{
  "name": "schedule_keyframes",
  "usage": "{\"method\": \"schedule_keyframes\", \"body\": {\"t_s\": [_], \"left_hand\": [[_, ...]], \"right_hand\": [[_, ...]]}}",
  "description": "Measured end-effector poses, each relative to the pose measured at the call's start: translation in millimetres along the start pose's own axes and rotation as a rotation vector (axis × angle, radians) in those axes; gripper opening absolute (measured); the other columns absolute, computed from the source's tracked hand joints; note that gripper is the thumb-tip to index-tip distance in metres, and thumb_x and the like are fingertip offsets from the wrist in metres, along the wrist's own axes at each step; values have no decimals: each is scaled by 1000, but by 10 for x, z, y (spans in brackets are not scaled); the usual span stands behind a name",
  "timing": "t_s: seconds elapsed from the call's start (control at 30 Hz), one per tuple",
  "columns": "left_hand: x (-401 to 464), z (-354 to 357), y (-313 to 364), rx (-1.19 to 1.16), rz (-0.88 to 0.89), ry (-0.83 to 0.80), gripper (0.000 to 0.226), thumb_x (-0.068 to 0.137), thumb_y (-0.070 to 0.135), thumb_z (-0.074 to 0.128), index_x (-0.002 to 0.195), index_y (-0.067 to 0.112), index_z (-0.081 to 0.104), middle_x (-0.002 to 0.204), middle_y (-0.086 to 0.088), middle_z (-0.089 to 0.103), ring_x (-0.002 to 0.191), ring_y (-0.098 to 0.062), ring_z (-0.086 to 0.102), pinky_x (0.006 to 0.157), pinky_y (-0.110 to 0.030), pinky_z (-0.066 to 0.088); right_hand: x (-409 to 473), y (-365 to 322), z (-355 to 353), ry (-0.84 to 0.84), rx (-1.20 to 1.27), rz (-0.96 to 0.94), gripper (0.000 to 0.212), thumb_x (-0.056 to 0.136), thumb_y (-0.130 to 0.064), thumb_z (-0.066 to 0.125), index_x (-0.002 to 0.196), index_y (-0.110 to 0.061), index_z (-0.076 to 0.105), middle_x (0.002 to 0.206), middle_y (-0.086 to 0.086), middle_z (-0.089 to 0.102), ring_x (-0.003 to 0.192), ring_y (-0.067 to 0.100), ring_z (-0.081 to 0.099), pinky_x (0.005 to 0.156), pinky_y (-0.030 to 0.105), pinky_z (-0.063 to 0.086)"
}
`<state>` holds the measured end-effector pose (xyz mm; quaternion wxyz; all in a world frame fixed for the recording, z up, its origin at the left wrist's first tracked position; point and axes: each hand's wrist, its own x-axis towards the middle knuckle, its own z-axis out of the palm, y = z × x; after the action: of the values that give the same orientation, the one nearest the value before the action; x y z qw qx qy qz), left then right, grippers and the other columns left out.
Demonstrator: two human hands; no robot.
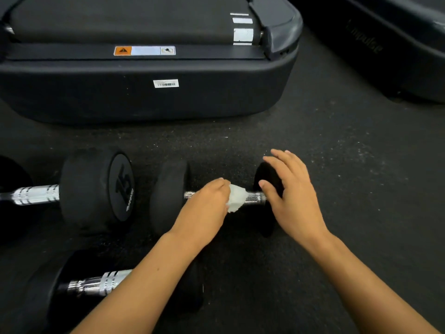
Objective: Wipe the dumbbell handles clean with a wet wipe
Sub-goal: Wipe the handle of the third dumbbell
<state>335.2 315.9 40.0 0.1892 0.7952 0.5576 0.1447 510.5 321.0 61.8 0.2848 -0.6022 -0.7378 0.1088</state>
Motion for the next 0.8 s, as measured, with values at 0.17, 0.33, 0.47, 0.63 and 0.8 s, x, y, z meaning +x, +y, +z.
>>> {"method": "schedule_keyframes", "body": {"t_s": [0.17, 0.33, 0.47, 0.63, 0.8], "left_hand": [[139, 94, -36, -17, 72, -68, 42, 88, 2, 54, 125, 21, 50, 130, 3, 53, 108, -16, 57, 91, -34, 45], [140, 201, -106, 83, 142, -89, 50, 95, 6, 44, 143, 20, 34, 150, 5, 31, 137, -8, 27, 111, -24, 25], [98, 323, -32, -8, -2, 94, 37, 91, 7, 52, 127, 18, 57, 129, -3, 58, 120, -22, 53, 101, -34, 41], [293, 241, -24, 45, -132, 103, 22, 94, 20, 49, 109, 23, 64, 96, -4, 68, 89, -25, 63, 79, -40, 49], [103, 371, -62, 29, 23, 152, 40, 93, 7, 50, 133, 14, 50, 137, -5, 51, 129, -17, 44, 110, -21, 13]], "right_hand": [[-49, 108, 134, -97, -201, -30, 50, 92, -21, 53, 139, -10, 39, 146, 3, 37, 138, 17, 25, 113, 30, 9], [-57, 122, 187, -27, -244, -55, 45, 90, -15, 55, 133, -6, 47, 139, 7, 47, 133, 23, 36, 111, 35, 18], [-70, 131, 198, -12, -262, -72, 41, 91, -10, 53, 131, -4, 49, 138, 9, 48, 131, 24, 39, 110, 36, 21], [-71, 132, 202, -16, -262, -34, 49, 89, -7, 55, 136, -1, 41, 144, 13, 40, 135, 26, 32, 111, 36, 19], [-81, 122, 224, 7, -298, 53, 52, 87, -13, 57, 133, 4, 42, 139, 19, 43, 133, 32, 34, 110, 41, 26]]}}
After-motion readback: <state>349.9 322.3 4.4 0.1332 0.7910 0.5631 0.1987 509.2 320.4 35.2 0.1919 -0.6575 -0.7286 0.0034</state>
